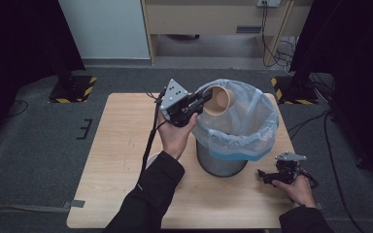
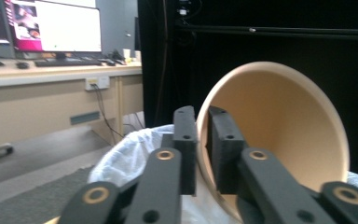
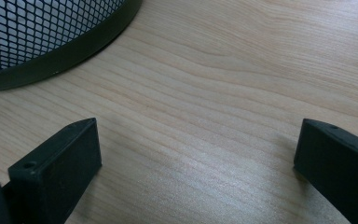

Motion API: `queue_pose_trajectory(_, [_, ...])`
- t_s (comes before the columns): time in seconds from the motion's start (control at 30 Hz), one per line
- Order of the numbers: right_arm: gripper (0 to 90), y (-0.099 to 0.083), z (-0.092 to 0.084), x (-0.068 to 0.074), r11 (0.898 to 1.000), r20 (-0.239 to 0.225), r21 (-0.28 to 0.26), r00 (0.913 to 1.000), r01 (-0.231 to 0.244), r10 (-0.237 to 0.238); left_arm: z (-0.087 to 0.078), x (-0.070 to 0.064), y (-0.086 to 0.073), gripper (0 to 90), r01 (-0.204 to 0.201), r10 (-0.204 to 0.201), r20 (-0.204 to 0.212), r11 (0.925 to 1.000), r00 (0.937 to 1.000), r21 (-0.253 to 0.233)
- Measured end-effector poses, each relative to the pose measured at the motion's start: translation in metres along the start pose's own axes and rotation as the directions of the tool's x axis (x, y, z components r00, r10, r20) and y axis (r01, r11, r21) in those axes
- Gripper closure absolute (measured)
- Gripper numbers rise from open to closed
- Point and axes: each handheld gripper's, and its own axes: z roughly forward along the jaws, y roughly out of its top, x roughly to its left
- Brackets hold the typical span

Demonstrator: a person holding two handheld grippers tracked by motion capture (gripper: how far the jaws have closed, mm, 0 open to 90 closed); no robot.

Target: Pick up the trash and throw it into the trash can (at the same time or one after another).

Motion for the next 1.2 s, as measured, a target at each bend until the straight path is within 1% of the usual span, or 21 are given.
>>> queue_pose_trajectory(0.03, [0.8,0.000,0.000,0.000,1.000,0.000,0.000,1.0000,0.000,0.000,0.003,0.000,-0.001,74.8,0.007,-0.007,0.011,1.0000,0.9999,0.003])
queue_pose_trajectory(0.1, [0.9,0.000,0.000,0.000,1.000,0.000,0.000,1.0000,0.000,0.000,0.004,0.000,-0.002,70.0,0.001,-0.001,0.021,1.0000,0.9998,0.005])
queue_pose_trajectory(0.17, [0.8,0.000,0.000,0.000,1.000,-0.002,0.000,1.0000,0.002,-0.002,0.002,0.001,-0.001,67.2,-0.012,0.012,0.019,0.9999,0.9997,0.007])
queue_pose_trajectory(0.23, [0.8,0.000,0.000,0.000,1.000,-0.003,0.000,1.0000,0.002,-0.002,-0.005,0.002,0.001,64.9,-0.016,0.016,0.016,0.9999,0.9998,0.003])
queue_pose_trajectory(0.37, [0.8,0.000,0.000,0.001,1.000,-0.004,0.003,1.0000,-0.001,0.001,-0.024,0.008,0.004,60.9,-0.032,0.032,-0.007,0.9995,0.9995,0.006])
queue_pose_trajectory(0.5, [0.8,0.000,0.000,0.000,1.000,-0.004,0.004,1.0000,0.001,-0.001,-0.048,0.017,0.003,57.0,-0.052,0.053,-0.043,0.9984,0.9977,0.021])
queue_pose_trajectory(0.6, [0.8,0.000,0.000,0.000,1.000,-0.004,0.004,1.0000,0.001,-0.001,-0.067,0.024,0.000,55.1,-0.057,0.060,-0.077,0.9977,0.9952,0.037])
queue_pose_trajectory(0.7, [0.8,0.000,0.000,0.000,1.000,-0.004,0.004,1.0000,0.002,-0.002,-0.085,0.030,-0.006,52.9,-0.056,0.062,-0.104,0.9968,0.9927,0.057])
queue_pose_trajectory(0.77, [0.8,0.000,0.000,0.000,1.000,-0.004,0.004,1.0000,0.002,-0.002,-0.096,0.033,-0.012,51.8,-0.050,0.059,-0.114,0.9958,0.9917,0.076])
queue_pose_trajectory(0.9, [0.8,0.000,0.000,0.001,1.000,-0.005,0.005,1.0000,0.003,-0.003,-0.116,0.040,-0.031,49.8,-0.041,0.059,-0.148,0.9920,0.9872,0.119])
queue_pose_trajectory(0.97, [0.8,0.000,0.000,0.001,1.000,-0.005,0.005,1.0000,0.003,-0.003,-0.125,0.043,-0.042,48.6,-0.031,0.056,-0.166,0.9886,0.9846,0.147])
queue_pose_trajectory(1.03, [0.9,0.000,0.000,0.001,1.000,-0.004,0.004,1.0000,0.005,-0.005,-0.132,0.045,-0.054,47.3,-0.025,0.059,-0.179,0.9827,0.9822,0.183])
queue_pose_trajectory(1.17, [0.8,0.000,0.000,0.001,1.000,-0.004,0.002,1.0000,0.006,-0.006,-0.143,0.049,-0.081,45.3,0.009,0.044,-0.210,0.9698,0.9768,0.244])
queue_pose_trajectory(1.2, [0.8,0.000,0.000,0.001,1.000,-0.005,0.005,0.9999,0.009,-0.009,-0.145,0.049,-0.088,45.1,0.021,0.035,-0.217,0.9673,0.9755,0.253])
